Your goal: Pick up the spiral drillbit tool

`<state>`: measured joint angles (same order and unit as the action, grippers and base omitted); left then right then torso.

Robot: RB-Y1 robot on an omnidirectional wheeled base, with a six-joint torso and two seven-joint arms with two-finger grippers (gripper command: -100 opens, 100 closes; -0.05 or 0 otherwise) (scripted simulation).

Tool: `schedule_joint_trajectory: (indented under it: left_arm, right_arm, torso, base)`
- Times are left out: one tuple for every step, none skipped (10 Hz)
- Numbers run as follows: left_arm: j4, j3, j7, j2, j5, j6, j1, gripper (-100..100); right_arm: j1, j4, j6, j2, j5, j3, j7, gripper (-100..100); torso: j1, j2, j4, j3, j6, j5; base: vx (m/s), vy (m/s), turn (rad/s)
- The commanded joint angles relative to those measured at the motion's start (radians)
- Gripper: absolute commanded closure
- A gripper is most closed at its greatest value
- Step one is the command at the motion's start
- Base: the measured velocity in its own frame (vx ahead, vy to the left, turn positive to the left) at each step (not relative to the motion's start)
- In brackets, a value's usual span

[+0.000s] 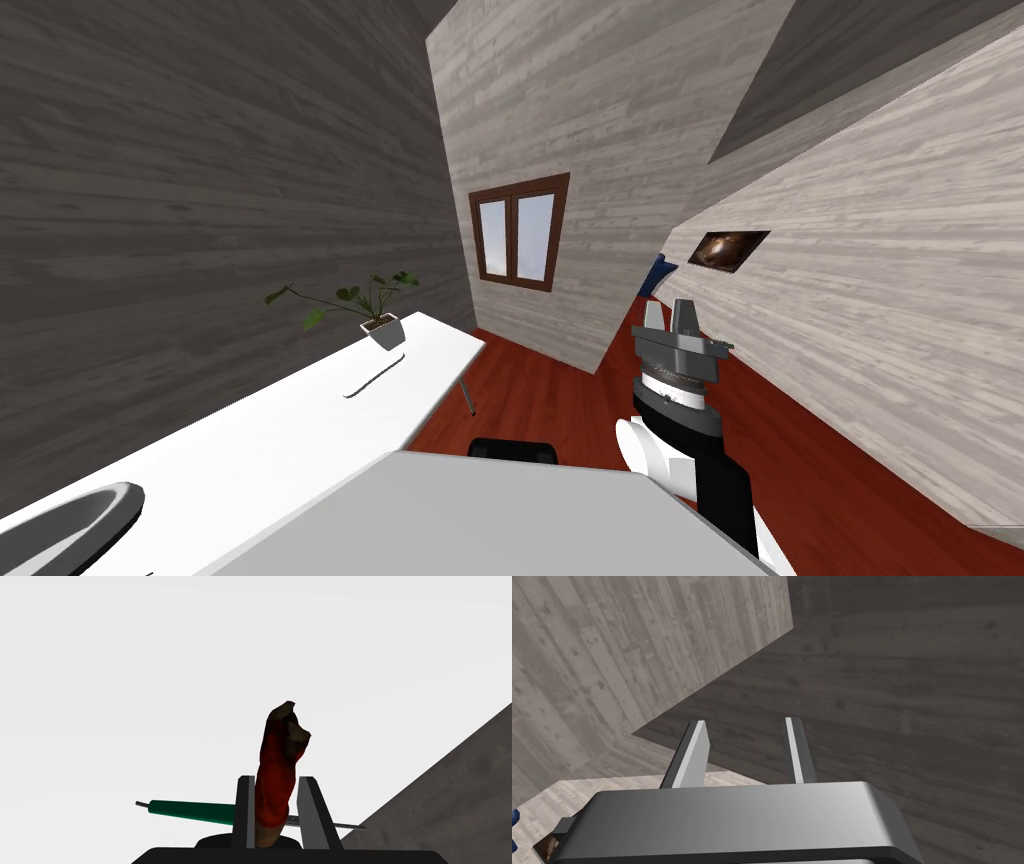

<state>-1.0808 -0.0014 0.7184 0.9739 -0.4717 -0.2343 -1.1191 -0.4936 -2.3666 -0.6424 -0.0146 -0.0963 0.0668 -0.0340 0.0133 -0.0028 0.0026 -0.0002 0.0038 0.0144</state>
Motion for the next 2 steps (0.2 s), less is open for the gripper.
schedule_joint_trajectory:
  left_arm:
    - [0.000, 0.000, 0.000, 0.000, 0.000, 0.000, 0.000, 100]
    - [0.001, 0.000, 0.003, 0.000, -0.003, 0.000, 0.000, 0]
  right_arm:
    - [0.000, 0.000, 0.000, 0.000, 0.000, 0.000, 0.000, 0]
    - [0.000, 0.000, 0.000, 0.000, 0.000, 0.000, 0.000, 0]
  torso:
    - [0.000, 0.000, 0.000, 0.000, 0.000, 0.000]
    - [0.000, 0.000, 0.000, 0.000, 0.000, 0.000]
  base:
    - [0.000, 0.000, 0.000]
    - [0.000, 0.000, 0.000]
